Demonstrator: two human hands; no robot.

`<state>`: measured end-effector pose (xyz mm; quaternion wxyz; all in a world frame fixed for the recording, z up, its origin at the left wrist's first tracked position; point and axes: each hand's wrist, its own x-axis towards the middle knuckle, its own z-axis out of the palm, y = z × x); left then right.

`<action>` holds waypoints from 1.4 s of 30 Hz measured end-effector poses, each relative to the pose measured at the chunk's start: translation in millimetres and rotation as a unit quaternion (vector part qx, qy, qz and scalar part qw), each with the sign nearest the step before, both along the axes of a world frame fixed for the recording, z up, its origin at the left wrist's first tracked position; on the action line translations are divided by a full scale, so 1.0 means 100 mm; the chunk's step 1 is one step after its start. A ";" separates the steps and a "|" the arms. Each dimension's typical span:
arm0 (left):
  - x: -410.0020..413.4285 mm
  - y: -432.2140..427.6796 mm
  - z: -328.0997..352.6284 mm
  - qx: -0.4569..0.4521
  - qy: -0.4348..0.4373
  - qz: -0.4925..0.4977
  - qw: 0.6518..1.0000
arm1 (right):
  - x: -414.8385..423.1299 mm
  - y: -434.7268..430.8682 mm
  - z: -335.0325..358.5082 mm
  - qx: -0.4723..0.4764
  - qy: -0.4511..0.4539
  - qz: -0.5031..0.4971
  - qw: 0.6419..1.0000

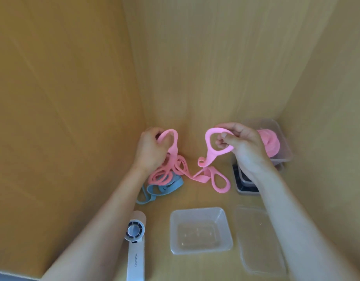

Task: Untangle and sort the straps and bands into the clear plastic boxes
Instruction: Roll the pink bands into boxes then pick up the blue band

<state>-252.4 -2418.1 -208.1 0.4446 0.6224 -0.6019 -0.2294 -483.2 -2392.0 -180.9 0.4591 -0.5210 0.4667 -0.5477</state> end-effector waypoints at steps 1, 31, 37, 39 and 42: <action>-0.02 0.01 0.09 0.003 0.008 -0.010 1.000 | -0.01 0.02 0.03 -0.004 0.005 0.009 1.000; -0.65 0.34 2.37 0.006 -0.069 -0.290 0.955 | -0.20 0.39 1.44 -0.230 0.048 -0.049 0.971; -0.75 0.43 2.32 -0.002 -0.063 -0.302 0.951 | -0.18 0.49 1.40 -0.238 0.041 -0.049 0.969; -0.77 0.46 2.33 -0.009 -0.057 -0.302 0.952 | -0.18 0.50 1.42 -0.242 0.029 -0.054 0.968; -0.75 0.47 2.33 -0.008 -0.050 -0.308 0.950 | -0.17 0.53 1.44 -0.242 0.004 -0.052 0.969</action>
